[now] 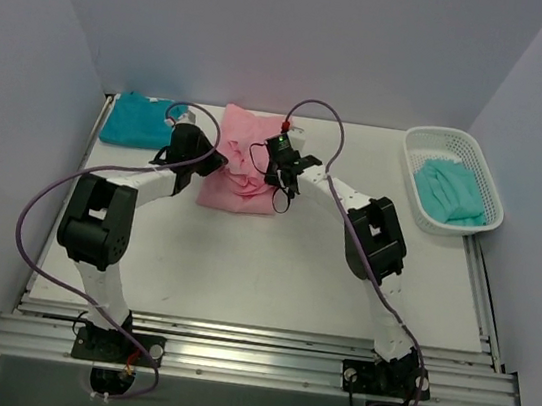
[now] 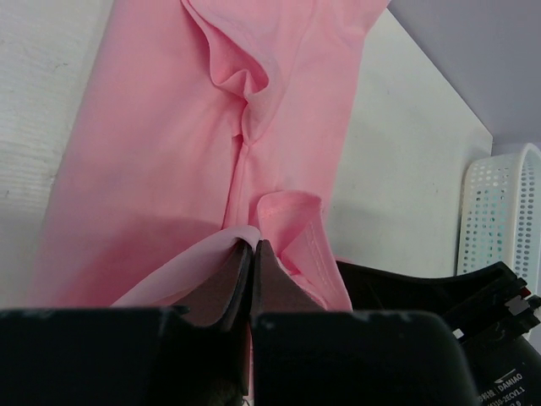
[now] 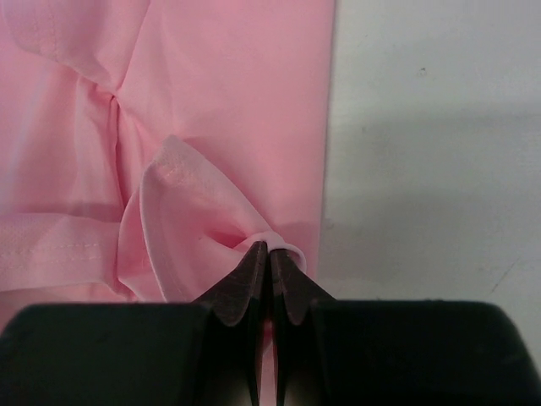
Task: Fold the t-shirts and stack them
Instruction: Fold the tshirt
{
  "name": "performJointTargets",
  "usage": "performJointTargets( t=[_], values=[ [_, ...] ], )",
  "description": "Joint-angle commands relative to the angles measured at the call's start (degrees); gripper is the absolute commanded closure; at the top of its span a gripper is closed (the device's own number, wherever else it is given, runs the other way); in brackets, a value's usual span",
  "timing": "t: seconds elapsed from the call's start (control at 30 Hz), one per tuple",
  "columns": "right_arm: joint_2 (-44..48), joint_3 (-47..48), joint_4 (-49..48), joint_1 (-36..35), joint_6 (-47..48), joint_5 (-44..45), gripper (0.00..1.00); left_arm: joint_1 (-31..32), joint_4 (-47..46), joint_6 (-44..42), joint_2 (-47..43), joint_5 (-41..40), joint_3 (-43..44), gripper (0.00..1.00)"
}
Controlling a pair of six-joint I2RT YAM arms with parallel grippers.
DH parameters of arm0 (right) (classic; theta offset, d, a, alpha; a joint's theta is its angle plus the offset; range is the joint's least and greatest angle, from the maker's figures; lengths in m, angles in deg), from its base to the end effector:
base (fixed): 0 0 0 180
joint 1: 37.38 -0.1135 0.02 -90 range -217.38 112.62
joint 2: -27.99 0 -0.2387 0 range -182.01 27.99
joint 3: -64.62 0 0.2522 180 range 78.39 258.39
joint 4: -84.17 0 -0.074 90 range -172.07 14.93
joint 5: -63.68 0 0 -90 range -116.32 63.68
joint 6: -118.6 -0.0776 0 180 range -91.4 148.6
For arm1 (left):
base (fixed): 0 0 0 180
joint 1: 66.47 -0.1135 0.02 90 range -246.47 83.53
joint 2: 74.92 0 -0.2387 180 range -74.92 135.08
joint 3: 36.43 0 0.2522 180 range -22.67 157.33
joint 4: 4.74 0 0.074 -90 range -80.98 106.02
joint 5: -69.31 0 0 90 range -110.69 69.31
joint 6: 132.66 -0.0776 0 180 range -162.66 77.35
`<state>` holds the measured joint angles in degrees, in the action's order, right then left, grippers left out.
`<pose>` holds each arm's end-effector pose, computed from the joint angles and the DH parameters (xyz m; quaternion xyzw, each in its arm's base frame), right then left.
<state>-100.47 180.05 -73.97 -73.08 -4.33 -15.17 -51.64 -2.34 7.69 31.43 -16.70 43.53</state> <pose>0.4451 0.3014 0.1577 0.0236 0.8832 0.1884 0.4288 0.4296 -0.1193 0.1575 -0.2455 0.8246 -0.2993 0.4126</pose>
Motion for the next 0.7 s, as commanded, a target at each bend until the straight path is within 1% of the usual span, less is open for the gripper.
performJointTargets(
  t=[0.0, 0.27, 0.3, 0.33, 0.37, 0.43, 0.47, 0.5, 0.53, 0.57, 0.6, 0.63, 0.67],
  values=[
    [-2.4, 4.5, 2.2, 2.5, 0.5, -1.0, 1.00, -1.6, -3.5, -0.5, 2.1, 1.7, 3.7, 0.98],
    [-9.9, 11.7, 3.0, 5.3, -1.3, -3.2, 1.00, -3.4, -3.5, -0.4, 11.3, 4.7, 10.0, 0.98],
    [-10.6, 13.4, 3.2, 5.6, -1.3, -3.3, 0.96, -3.7, -3.8, -0.3, 12.4, 5.3, 11.2, 0.98],
    [-11.6, 14.0, 3.2, 5.8, -1.3, -3.5, 0.90, -4.1, -3.7, -0.1, 14.3, 5.7, 11.8, 0.98],
    [-12.0, 14.3, 3.0, 6.0, -1.3, -3.7, 0.69, -4.4, -3.8, 0.1, 15.2, 6.1, 12.4, 0.98],
    [-12.3, 14.3, 2.4, 6.5, -1.3, -3.9, 0.42, -5.2, -3.9, 0.4, 17.7, 7.5, 13.9, 0.98],
    [-12.4, 14.3, 2.1, 6.7, -1.3, -3.9, 0.32, -5.3, -4.6, 0.5, 18.4, 8.1, 14.2, 0.98],
    [-12.4, 14.4, 1.8, 6.9, -1.3, -4.0, 0.03, -5.4, -4.9, 0.5, 19.0, 8.8, 14.5, 0.93],
    [-12.4, 14.4, 1.7, 7.0, -1.3, -4.0, 0.00, -5.5, -4.9, 0.5, 19.9, 9.1, 14.9, 0.88],
    [-12.4, 14.5, 1.6, 7.1, -1.3, -4.0, 0.00, -5.6, -5.3, 0.5, 20.3, 9.3, 15.2, 0.82],
    [-12.3, 14.5, 1.4, 7.2, -1.3, -4.0, 0.00, -5.7, -5.7, 0.2, 20.8, 9.7, 15.4, 0.61],
    [-12.1, 14.5, 1.3, 7.2, -1.3, -4.0, 0.00, -5.7, -6.0, 0.1, 21.1, 9.9, 15.5, 0.50],
    [-12.0, 14.5, 1.1, 7.2, -1.3, -4.0, 0.00, -5.7, -6.3, 0.0, 21.1, 10.2, 15.6, 0.42]
  ],
)
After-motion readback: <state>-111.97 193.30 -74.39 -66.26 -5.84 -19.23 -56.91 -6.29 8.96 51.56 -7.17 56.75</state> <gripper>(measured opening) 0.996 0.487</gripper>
